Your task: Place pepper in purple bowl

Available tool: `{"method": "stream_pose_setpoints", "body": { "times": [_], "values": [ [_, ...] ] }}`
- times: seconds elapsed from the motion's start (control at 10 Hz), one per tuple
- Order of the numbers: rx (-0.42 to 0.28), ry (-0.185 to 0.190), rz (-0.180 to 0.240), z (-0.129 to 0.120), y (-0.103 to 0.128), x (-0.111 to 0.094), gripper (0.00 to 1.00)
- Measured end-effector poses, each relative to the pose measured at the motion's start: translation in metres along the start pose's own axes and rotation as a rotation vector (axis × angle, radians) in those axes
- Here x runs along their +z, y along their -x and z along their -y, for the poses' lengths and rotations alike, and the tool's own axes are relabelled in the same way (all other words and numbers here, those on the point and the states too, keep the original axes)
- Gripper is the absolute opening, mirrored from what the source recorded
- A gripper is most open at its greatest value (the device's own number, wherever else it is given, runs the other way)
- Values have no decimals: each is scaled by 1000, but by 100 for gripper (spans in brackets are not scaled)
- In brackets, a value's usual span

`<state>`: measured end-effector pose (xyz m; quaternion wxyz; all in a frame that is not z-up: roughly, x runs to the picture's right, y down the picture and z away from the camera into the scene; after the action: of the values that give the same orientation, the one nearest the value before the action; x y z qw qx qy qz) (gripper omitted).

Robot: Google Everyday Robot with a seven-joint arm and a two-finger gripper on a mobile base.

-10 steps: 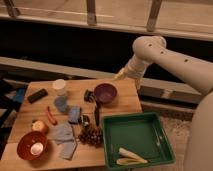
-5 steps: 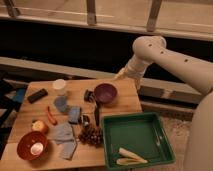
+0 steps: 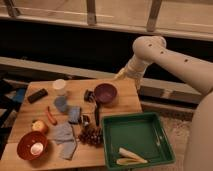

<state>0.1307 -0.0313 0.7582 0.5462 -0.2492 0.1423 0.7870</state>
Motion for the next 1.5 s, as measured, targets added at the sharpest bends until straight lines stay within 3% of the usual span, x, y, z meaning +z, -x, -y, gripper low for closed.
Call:
{"method": "stream_pose_setpoints", "body": {
  "times": [1.1, 1.3, 1.5],
  "values": [
    [-9, 4, -2, -2, 1, -1, 80],
    [-44, 18, -8, -15, -2, 2, 80],
    [-103, 58, -2, -55, -9, 15, 80]
  ]
}}
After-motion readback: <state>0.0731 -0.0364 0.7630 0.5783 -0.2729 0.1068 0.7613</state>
